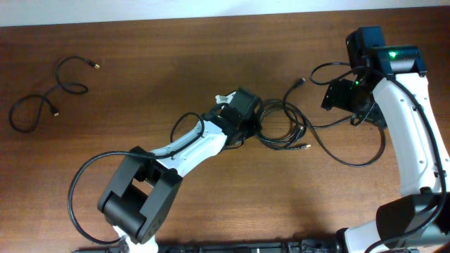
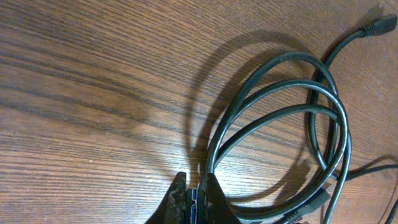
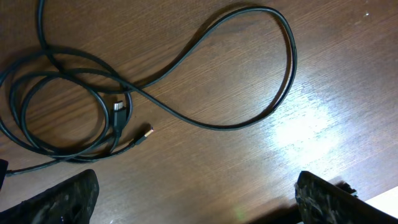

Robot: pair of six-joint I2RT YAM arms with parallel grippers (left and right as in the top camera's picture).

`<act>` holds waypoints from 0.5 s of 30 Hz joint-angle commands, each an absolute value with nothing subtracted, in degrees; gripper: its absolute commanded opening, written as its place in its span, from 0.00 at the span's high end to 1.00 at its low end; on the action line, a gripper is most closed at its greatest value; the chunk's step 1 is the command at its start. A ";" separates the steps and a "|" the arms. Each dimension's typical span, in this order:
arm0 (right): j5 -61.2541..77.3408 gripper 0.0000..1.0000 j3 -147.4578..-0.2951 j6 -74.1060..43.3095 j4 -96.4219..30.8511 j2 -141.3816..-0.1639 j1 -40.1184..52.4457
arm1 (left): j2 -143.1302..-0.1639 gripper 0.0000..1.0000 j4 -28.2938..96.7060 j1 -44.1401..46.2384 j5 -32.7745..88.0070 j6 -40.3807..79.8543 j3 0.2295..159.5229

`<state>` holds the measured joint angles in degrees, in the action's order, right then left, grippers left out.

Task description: Untangle cables

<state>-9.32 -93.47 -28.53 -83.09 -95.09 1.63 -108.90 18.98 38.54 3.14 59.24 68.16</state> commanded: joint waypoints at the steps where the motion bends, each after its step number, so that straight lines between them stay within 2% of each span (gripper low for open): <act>1: -9.65 0.01 -93.17 -28.77 -83.20 -95.02 1.48 | -108.99 1.00 20.56 36.27 2.55 55.11 68.42; 7: -8.75 0.01 -93.17 -28.80 -83.29 -95.02 1.48 | -100.75 1.00 27.38 26.61 2.55 46.70 68.64; 11: -1.89 0.01 -93.17 -28.77 -82.21 -95.02 1.61 | -89.86 1.00 30.59 19.20 3.79 45.28 68.64; 15: 3.79 0.01 -92.95 -28.77 -78.74 -95.59 4.12 | -81.52 1.00 30.76 17.19 3.88 45.25 68.64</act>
<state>-1.80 -93.41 -28.51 -80.58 -95.09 2.04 -87.31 30.50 17.54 3.49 47.09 68.18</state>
